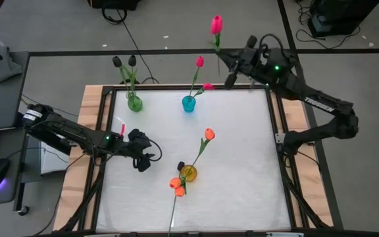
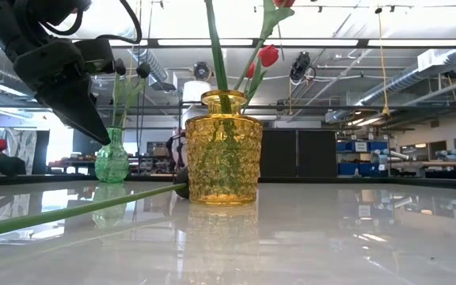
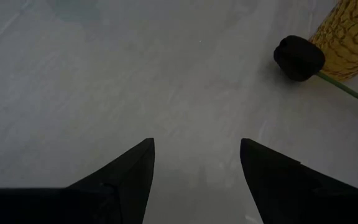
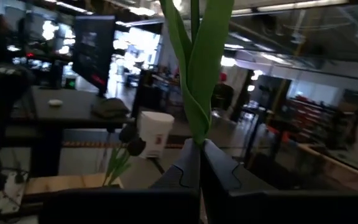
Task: Sort flowers into vase by color
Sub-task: Put the pink flower into the blue vase
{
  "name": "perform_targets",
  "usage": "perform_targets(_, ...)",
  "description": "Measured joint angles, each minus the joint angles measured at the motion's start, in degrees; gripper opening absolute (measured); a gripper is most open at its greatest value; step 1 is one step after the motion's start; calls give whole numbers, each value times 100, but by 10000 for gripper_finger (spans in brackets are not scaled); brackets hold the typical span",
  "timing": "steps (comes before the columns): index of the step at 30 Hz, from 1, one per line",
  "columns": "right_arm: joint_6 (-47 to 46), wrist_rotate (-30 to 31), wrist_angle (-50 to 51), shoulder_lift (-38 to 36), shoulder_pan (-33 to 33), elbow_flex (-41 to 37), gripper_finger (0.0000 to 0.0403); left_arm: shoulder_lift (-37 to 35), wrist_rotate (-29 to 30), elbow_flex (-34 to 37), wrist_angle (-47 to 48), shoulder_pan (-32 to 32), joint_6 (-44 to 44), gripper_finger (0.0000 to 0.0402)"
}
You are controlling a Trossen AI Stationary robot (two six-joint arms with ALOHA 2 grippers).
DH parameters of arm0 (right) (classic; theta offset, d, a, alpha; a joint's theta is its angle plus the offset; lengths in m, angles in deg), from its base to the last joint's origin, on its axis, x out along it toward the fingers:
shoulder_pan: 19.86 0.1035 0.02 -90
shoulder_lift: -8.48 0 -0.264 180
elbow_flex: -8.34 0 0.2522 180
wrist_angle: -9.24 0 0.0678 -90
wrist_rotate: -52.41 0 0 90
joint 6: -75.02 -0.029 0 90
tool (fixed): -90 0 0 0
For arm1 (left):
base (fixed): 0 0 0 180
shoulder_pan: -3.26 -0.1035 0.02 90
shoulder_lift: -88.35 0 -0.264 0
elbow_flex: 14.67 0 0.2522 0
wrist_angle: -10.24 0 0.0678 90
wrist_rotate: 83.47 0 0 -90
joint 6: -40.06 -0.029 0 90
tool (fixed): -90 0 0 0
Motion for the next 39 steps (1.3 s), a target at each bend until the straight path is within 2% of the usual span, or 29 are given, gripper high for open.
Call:
perform_targets(5, -87, -965, -456, 342, -486, 0, 8, 0, 0, 0, -2, 0, 0, 243)
perform_targets(14, -581, -1945, -1203, 892, -879, 0, 8, 0, 0, 0, -1, -1, 0, 243)
perform_targets(27, -961, -2580, -1975, 1522, -937, 0, 8, 0, 0, 0, -1, 0, 0, 243)
perform_targets(39, -985, -2712, -2015, 1593, -946, -1, 8, 0, 0, 0, -4, -1, 0, 243)
